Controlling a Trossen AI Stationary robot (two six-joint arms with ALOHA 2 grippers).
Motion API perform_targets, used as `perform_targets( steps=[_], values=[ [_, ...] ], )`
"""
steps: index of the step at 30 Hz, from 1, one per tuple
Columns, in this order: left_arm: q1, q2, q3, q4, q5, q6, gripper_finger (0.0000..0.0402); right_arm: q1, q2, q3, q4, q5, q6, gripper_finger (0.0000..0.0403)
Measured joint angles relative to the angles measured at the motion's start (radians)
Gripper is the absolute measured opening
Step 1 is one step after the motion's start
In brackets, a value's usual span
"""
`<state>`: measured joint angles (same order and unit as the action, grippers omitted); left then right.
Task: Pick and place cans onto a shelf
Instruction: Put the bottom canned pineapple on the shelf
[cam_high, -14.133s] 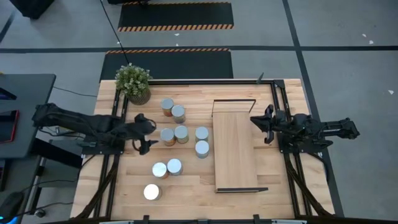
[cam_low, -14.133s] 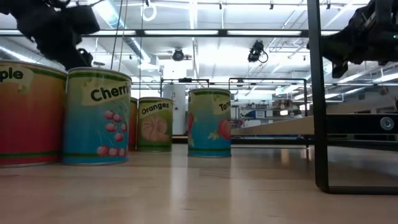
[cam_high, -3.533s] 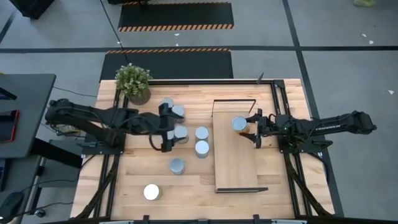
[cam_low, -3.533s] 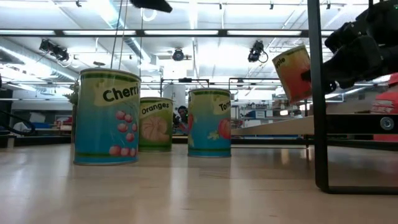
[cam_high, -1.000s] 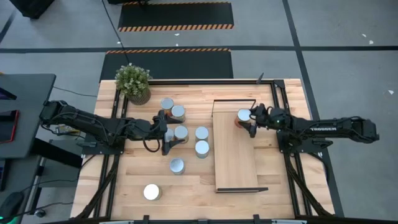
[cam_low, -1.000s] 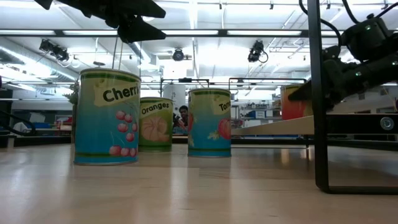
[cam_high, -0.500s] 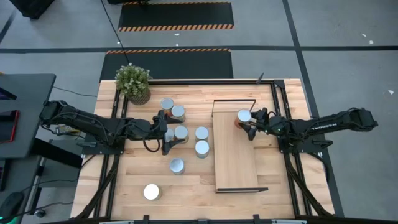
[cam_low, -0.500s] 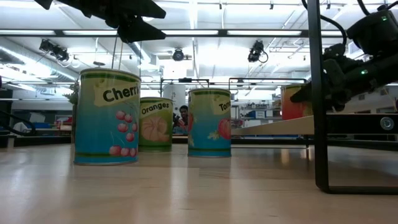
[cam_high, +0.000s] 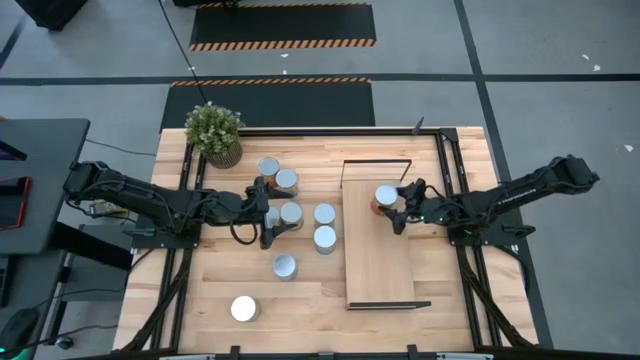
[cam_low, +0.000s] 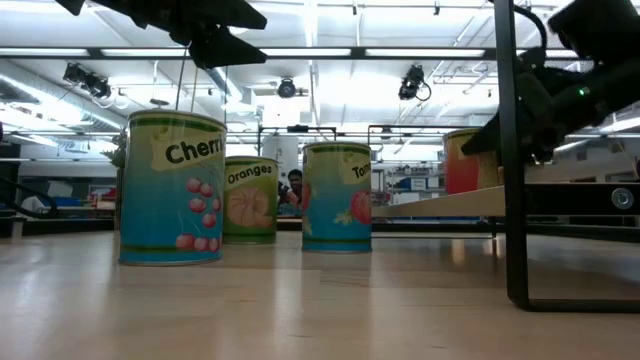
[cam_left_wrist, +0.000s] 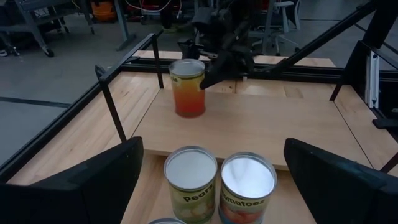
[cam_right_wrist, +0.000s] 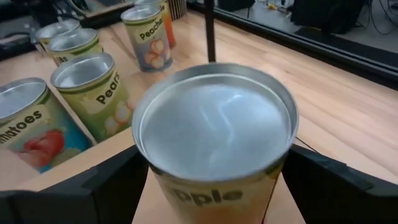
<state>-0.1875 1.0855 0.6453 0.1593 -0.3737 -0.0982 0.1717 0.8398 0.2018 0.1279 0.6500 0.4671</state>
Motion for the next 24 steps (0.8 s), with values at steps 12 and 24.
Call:
perform_targets(
  steps=[12, 24],
  values=[
    [-0.002, 0.000, 0.000, -0.009, 0.000, -0.003, 0.0396, 0.042, 0.147, 0.312, -0.395, -0.043, -0.085, 0.0358],
    [-0.002, 0.000, 0.001, -0.008, 0.000, -0.004, 0.0396, -0.001, 0.251, 0.589, -0.665, -0.217, -0.278, 0.0398]
  ],
)
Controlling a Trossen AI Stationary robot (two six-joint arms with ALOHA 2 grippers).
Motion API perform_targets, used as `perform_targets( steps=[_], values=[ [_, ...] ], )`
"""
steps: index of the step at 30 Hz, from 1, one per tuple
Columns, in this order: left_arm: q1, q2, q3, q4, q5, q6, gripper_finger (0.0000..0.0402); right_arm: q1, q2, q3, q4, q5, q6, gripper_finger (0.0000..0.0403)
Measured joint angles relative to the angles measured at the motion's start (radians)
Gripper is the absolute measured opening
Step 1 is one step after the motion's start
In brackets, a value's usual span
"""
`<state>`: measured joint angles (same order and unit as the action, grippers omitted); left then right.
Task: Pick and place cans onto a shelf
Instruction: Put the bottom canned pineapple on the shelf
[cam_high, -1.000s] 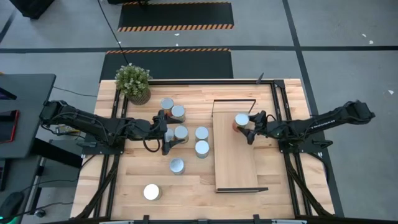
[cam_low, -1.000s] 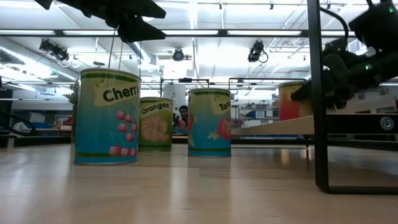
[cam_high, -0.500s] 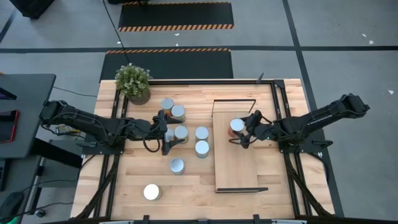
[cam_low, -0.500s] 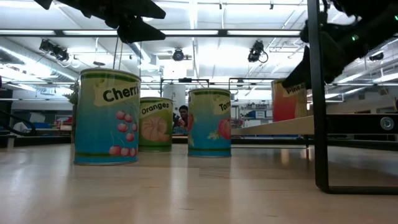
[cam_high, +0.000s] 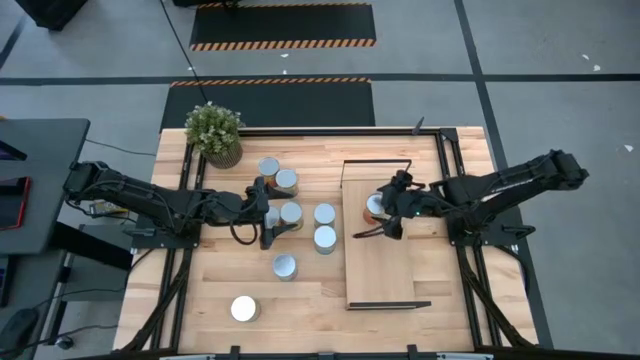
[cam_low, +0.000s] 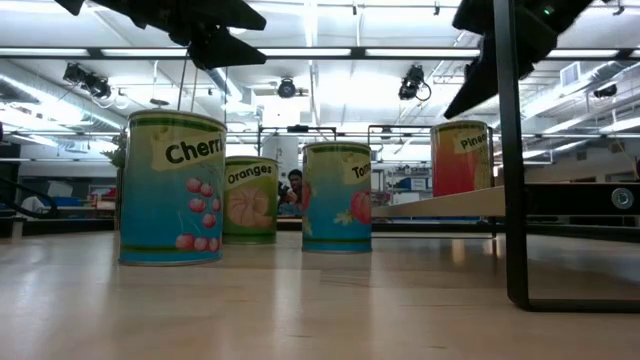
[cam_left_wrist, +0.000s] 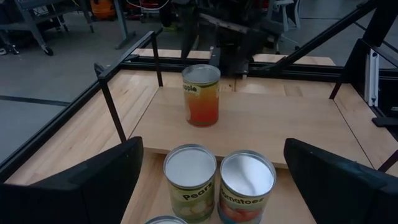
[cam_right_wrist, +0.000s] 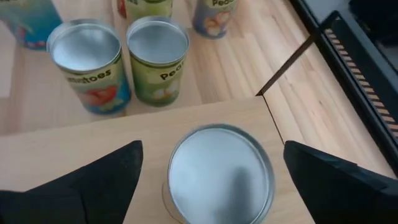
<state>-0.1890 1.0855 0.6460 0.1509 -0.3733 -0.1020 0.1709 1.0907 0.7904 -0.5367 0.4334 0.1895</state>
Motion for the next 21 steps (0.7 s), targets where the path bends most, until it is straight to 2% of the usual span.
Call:
perform_targets(
  steps=[7, 13, 21],
  values=[
    [0.000, 0.001, 0.000, 0.000, 0.000, 0.001, 0.0396, -0.068, 0.158, 0.198, -0.170, -0.140, -0.093, 0.0398],
    [0.001, 0.001, 0.000, 0.000, 0.000, 0.008, 0.0396, -0.101, 0.303, 0.320, -0.255, -0.275, -0.256, 0.0399],
    [0.002, 0.001, 0.000, -0.009, 0.000, 0.008, 0.0396, -0.104, 0.447, 0.441, -0.449, -0.236, -0.351, 0.0399]
  ],
)
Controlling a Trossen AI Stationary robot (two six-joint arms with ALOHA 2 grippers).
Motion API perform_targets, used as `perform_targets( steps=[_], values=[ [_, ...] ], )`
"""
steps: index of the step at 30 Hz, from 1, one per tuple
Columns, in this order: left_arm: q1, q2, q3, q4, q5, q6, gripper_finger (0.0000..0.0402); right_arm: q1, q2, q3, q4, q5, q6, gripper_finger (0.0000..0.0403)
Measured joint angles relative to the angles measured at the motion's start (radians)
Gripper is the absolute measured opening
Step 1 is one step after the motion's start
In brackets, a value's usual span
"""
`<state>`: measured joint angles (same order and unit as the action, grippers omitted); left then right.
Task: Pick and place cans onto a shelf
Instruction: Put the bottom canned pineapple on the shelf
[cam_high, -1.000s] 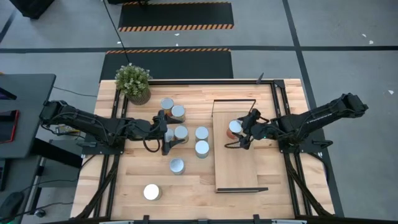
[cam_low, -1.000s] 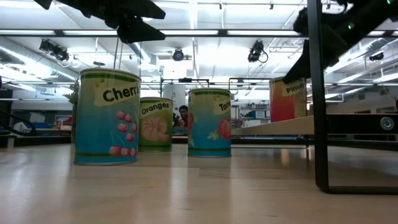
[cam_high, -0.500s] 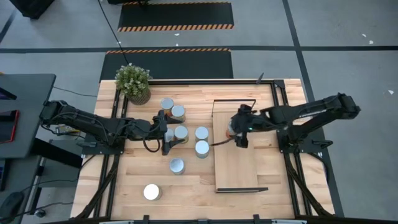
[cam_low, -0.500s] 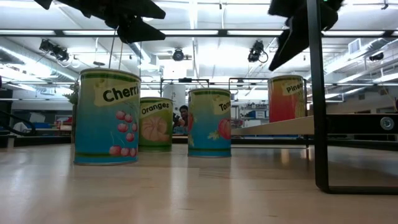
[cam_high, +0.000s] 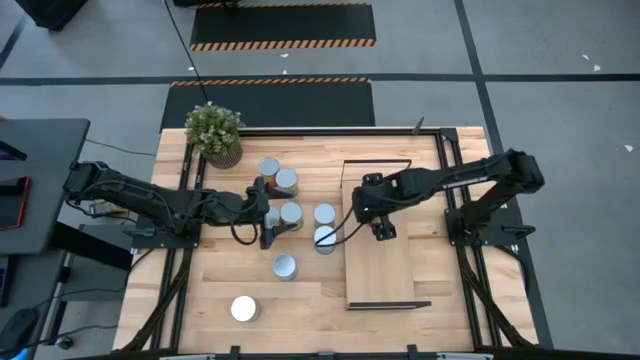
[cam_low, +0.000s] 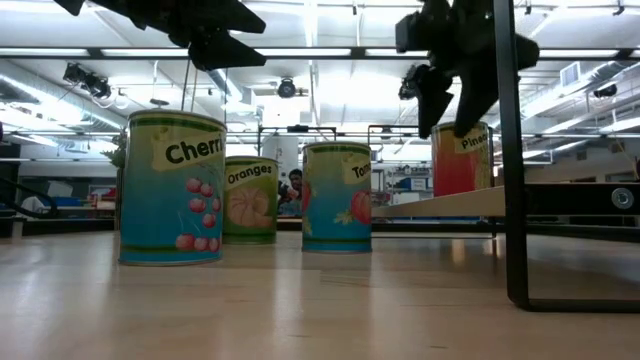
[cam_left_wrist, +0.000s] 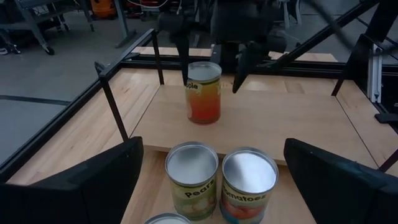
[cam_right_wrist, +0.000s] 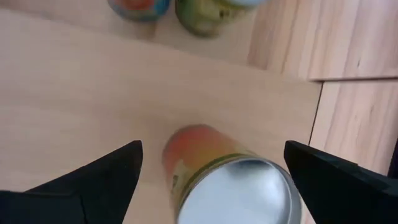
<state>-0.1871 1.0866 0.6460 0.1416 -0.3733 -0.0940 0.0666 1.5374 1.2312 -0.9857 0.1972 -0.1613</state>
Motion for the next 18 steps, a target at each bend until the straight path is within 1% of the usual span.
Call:
perform_targets(
  steps=[6, 9, 18],
  values=[
    [0.000, 0.000, 0.000, -0.001, 0.000, -0.005, 0.0396, -0.007, 0.073, 0.043, -0.103, 0.003, -0.007, 0.0398],
    [0.000, 0.001, 0.000, -0.004, 0.000, -0.013, 0.0396, -0.017, 0.096, 0.047, -0.151, 0.017, 0.006, 0.0390],
    [0.000, 0.001, 0.000, -0.006, 0.000, -0.027, 0.0396, -0.082, 0.090, 0.047, -0.195, 0.006, 0.093, 0.0331]
  ],
)
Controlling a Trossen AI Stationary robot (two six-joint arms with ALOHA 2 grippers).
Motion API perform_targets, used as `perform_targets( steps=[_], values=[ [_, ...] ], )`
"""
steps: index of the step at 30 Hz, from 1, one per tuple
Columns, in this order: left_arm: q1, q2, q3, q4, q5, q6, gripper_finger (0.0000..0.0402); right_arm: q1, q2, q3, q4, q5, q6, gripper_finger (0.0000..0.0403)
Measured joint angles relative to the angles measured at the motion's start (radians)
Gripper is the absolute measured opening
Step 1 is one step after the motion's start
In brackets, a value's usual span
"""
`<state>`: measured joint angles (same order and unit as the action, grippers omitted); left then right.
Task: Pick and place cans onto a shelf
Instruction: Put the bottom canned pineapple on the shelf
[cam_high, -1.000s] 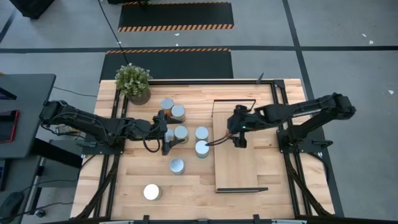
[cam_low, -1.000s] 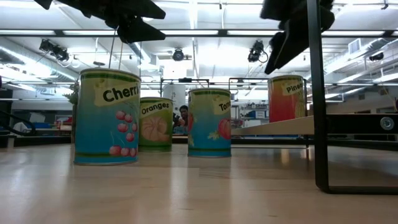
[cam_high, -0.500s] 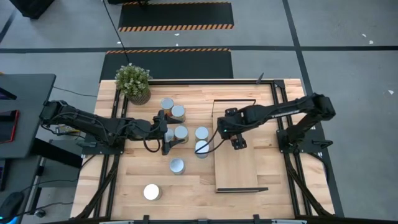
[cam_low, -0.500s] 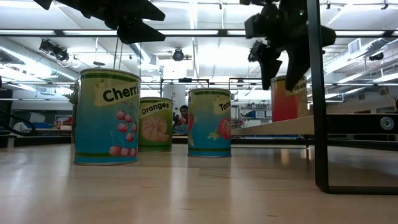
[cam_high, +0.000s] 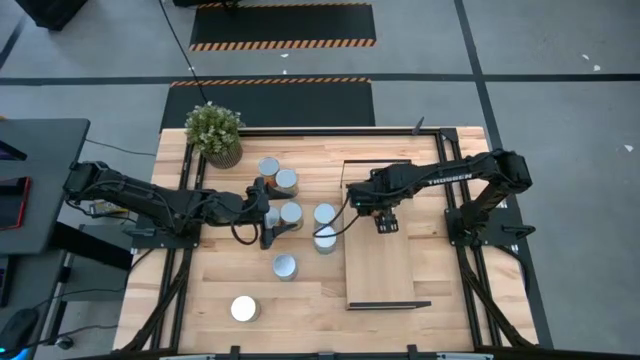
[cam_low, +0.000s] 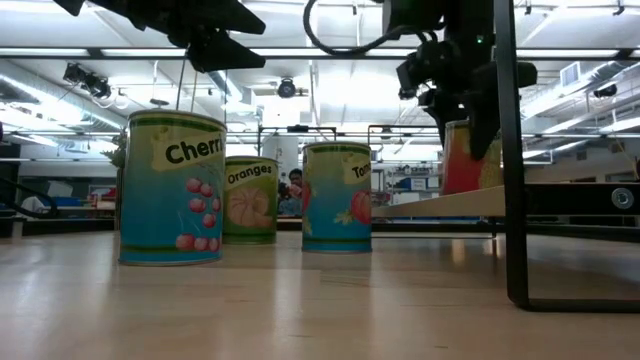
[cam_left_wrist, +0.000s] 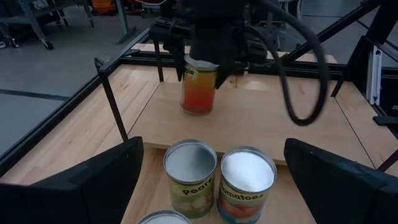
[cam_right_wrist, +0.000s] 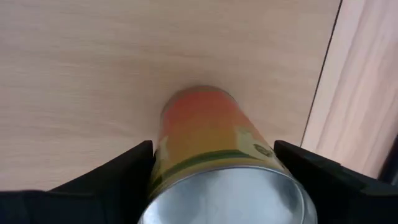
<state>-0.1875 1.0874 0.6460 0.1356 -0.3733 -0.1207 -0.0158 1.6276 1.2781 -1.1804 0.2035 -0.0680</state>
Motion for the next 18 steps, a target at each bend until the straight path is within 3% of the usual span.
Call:
perform_targets(
  steps=[18],
  values=[
    [0.000, 0.000, 0.000, 0.002, 0.000, -0.027, 0.0396, -0.243, 0.001, 0.000, -0.036, -0.146, 0.417, 0.0331]
  ],
)
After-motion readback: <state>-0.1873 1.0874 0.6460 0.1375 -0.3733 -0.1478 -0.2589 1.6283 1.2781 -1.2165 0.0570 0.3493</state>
